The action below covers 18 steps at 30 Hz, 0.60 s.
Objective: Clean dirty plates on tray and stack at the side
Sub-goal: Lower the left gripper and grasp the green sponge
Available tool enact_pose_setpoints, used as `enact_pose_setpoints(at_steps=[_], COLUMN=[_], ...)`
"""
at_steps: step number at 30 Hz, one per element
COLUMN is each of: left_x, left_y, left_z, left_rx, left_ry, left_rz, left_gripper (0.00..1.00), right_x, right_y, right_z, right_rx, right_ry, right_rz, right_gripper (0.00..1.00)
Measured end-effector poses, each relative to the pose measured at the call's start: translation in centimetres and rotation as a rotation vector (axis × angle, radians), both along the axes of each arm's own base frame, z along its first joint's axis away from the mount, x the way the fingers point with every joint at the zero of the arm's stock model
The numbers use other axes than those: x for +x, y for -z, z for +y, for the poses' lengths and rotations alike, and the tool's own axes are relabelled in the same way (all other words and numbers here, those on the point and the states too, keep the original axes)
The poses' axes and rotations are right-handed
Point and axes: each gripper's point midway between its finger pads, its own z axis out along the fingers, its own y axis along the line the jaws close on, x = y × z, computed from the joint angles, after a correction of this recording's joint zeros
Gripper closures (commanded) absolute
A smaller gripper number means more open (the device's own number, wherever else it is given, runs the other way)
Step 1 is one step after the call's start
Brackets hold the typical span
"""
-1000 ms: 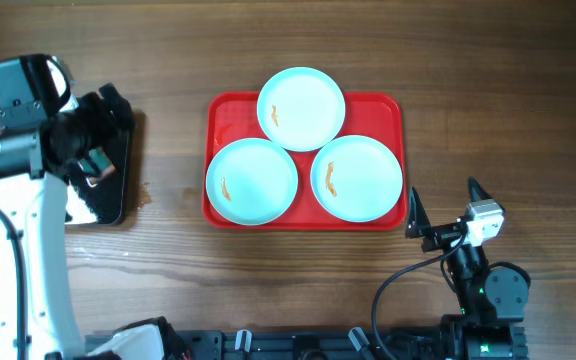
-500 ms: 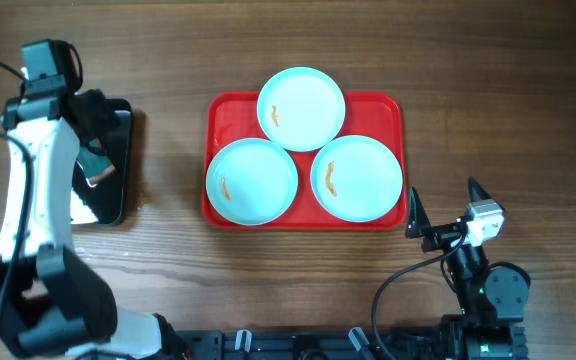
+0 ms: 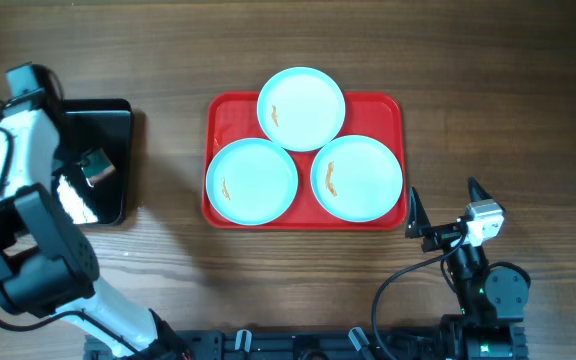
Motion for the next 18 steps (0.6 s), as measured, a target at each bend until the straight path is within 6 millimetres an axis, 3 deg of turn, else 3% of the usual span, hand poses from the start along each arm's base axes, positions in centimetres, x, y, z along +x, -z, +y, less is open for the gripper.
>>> enact_pose_setpoints(at_steps=[9,18], left_x=[0.7,0.7], left_y=[0.0,0.8], left_z=[-0.4,-0.4], left_rx=[-0.154,-0.143], left_ry=[-0.012,-0.01], left_rz=[-0.094,-0.079], left_gripper=[0.15,0.18], right_x=[0.0,0.0], right_y=[0.0,0.0], right_z=[0.0,0.0], right_rx=[0.0,0.0], right_ry=[0.0,0.0], right_rz=[0.0,0.0], right_gripper=[0.0,0.0])
